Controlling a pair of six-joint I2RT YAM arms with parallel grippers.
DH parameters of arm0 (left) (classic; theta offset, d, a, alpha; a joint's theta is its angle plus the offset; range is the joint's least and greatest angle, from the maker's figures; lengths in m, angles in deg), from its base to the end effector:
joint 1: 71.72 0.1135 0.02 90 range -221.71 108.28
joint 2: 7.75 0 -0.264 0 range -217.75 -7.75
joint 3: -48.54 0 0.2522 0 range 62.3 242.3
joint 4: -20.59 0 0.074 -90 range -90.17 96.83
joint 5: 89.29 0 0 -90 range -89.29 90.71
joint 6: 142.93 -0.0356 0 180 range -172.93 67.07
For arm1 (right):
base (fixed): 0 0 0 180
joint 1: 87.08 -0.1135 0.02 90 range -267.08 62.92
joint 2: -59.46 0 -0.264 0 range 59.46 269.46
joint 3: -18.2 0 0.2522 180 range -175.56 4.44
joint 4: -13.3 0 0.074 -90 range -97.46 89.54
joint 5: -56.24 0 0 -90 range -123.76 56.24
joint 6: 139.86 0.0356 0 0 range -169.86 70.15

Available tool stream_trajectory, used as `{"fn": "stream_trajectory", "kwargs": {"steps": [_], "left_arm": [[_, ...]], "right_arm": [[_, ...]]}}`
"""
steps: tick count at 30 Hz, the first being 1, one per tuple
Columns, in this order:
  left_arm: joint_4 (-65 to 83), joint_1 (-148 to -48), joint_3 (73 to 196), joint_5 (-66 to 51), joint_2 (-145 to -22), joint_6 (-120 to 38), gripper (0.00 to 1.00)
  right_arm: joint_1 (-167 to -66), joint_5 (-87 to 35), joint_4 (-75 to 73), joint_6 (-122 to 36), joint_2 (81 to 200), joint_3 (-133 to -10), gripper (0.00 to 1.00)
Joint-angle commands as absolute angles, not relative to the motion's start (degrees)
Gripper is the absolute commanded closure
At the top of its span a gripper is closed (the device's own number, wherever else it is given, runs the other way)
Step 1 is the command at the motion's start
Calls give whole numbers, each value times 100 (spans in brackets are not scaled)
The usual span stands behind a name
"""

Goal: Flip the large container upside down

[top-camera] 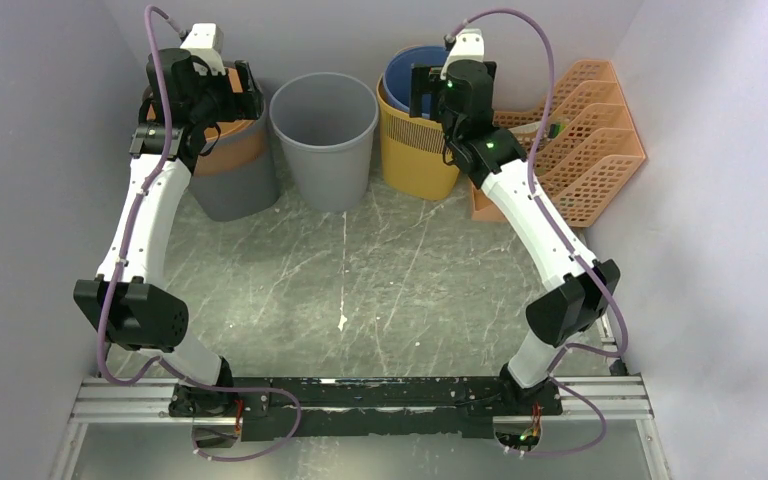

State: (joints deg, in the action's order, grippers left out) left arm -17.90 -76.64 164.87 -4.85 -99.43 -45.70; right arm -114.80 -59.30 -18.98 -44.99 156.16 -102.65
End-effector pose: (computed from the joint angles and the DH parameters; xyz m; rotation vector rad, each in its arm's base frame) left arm 0.3616 -0.0346 0.4564 0.0325 1.8173 -0.2383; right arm 0.3488 0.1660 0.4639 -0.0090 1.6989 0.0430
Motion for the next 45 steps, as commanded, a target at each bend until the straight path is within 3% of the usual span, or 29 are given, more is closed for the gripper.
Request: {"fn": "stream_trajectory", "kwargs": {"steps": [1, 9, 15, 21, 45], "left_arm": [[-1699, -7705, 16532, -429, -9866, -4625, 4], [-1743, -7704, 16538, -212, -9779, -4753, 3], [-1701, -7699, 16434, -132, -9666, -4742, 2], [-1681, -7699, 16294, -148, -9599, -4648, 3], [-1596, -7699, 15827, -72, -9455, -4736, 2]], "right_arm": [[-11503, -6019, -1940, -4753, 15658, -10334, 0], [-11503, -5228, -2046, -5092, 15734, -10701, 1], [-11476, -4879, -2550, -5290, 16274, -11612, 17], [-11180, -4253, -3557, -5103, 17422, -13264, 31], [-10940, -3008, -2281, -4795, 18096, -12580, 28]]}}
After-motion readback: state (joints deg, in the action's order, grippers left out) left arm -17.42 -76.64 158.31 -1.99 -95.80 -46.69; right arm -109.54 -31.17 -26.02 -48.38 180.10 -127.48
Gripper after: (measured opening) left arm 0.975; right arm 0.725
